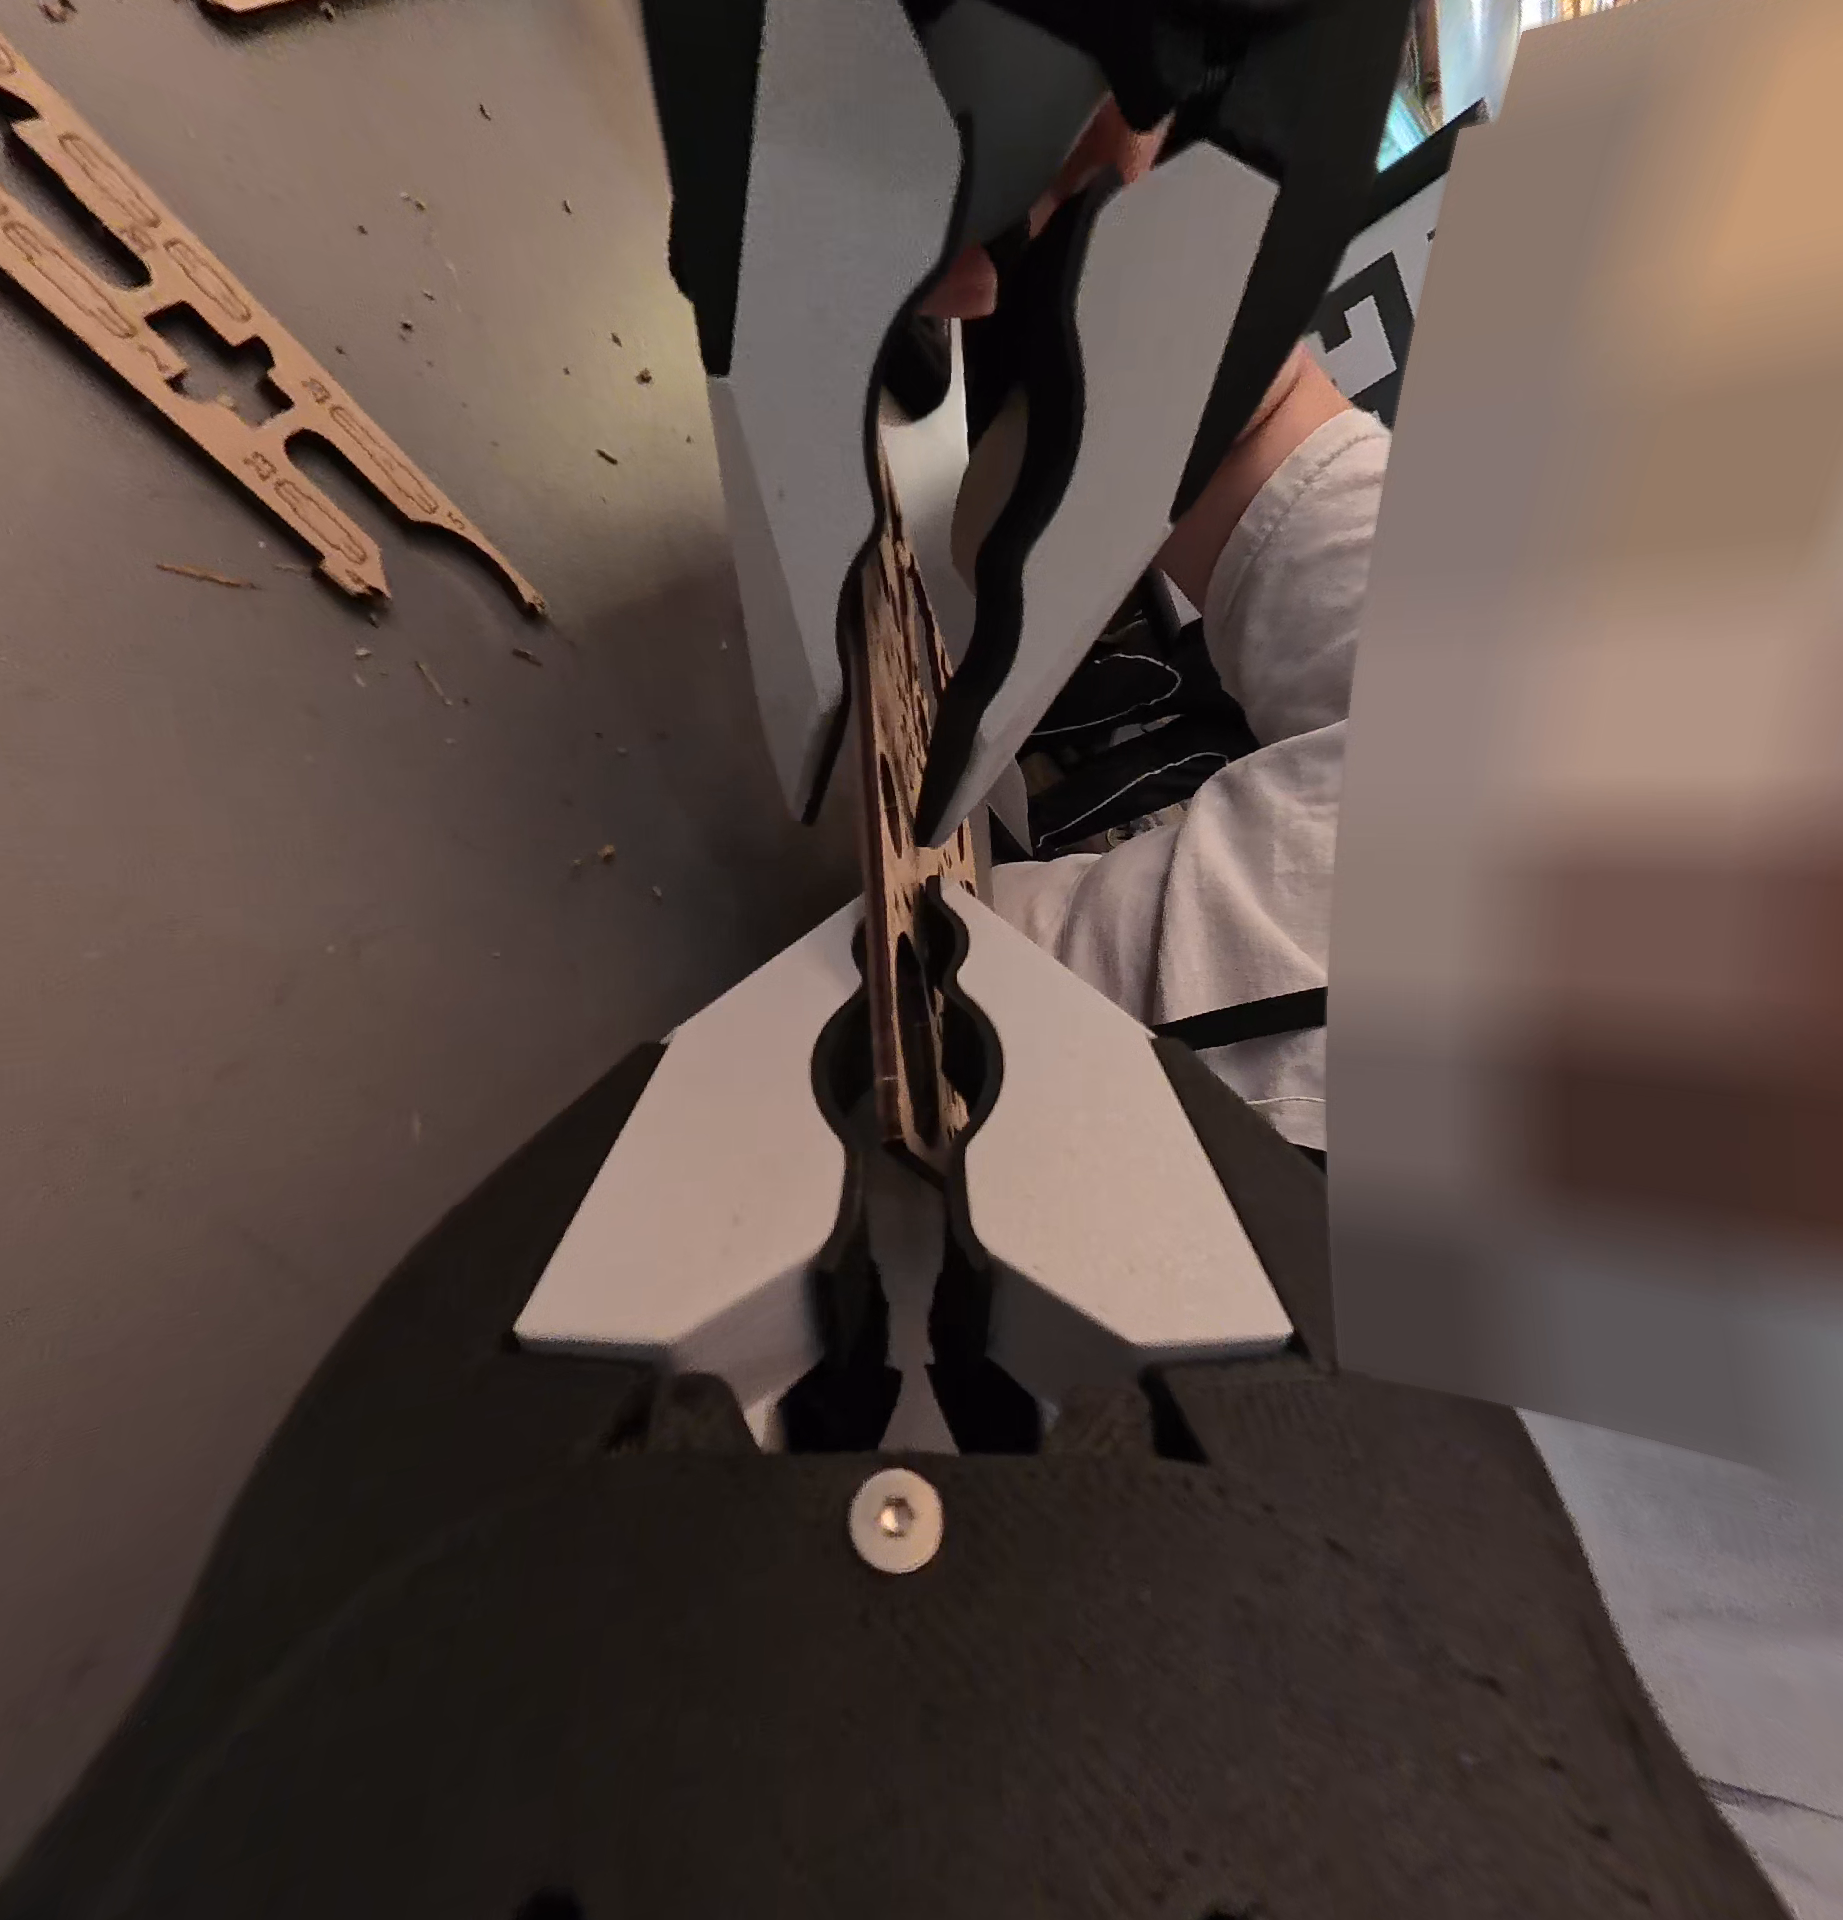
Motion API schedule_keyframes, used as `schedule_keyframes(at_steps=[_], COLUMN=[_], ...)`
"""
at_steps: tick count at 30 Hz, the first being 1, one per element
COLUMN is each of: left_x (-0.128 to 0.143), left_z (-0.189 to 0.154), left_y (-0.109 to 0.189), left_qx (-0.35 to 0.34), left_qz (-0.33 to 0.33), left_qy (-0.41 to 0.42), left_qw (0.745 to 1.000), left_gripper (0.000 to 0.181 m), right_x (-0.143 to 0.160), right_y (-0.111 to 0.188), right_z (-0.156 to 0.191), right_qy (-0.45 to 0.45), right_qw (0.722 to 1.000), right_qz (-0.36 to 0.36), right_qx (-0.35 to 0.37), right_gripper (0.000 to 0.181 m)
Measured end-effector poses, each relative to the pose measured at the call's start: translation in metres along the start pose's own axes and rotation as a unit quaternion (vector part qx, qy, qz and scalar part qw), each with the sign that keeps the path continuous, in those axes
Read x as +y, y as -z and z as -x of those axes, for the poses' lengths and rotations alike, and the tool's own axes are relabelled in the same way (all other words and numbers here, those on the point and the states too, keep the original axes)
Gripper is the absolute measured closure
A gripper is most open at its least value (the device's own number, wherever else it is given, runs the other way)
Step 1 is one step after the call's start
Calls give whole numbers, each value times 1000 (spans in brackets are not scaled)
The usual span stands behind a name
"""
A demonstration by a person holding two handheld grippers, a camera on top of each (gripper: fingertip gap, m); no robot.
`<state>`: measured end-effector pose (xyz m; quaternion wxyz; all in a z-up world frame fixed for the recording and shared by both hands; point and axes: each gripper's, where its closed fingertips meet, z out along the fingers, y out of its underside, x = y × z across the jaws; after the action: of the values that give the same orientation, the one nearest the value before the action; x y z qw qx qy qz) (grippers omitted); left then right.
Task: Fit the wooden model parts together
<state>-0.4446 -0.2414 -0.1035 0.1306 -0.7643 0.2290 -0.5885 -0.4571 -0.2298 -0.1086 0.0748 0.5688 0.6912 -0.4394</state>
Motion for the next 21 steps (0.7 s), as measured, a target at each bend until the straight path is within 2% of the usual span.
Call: schedule_keyframes(at_steps=[7, 14, 16, 21], left_x=[3, 0, -1, -1], left_z=[7, -3, -2, -2], left_y=[-1, 1, 2, 1], left_qx=[-18, 20, 16, 18], left_qz=[5, -1, -5, -2], left_qy=[8, 8, 7, 10], left_qw=[1000, 1000, 1000, 1000], left_gripper=[180, 180, 180, 179], right_x=[5, -1, 1, 2], right_y=[-5, -1, 2, 2], right_z=[-9, 0, 1, 0], right_qy=[26, 29, 53, 57], right_qw=[999, 999, 998, 997], right_qz=[17, -2, 12, 26], right_qx=[42, 20, 30, 40], right_gripper=[165, 165, 158, 158])
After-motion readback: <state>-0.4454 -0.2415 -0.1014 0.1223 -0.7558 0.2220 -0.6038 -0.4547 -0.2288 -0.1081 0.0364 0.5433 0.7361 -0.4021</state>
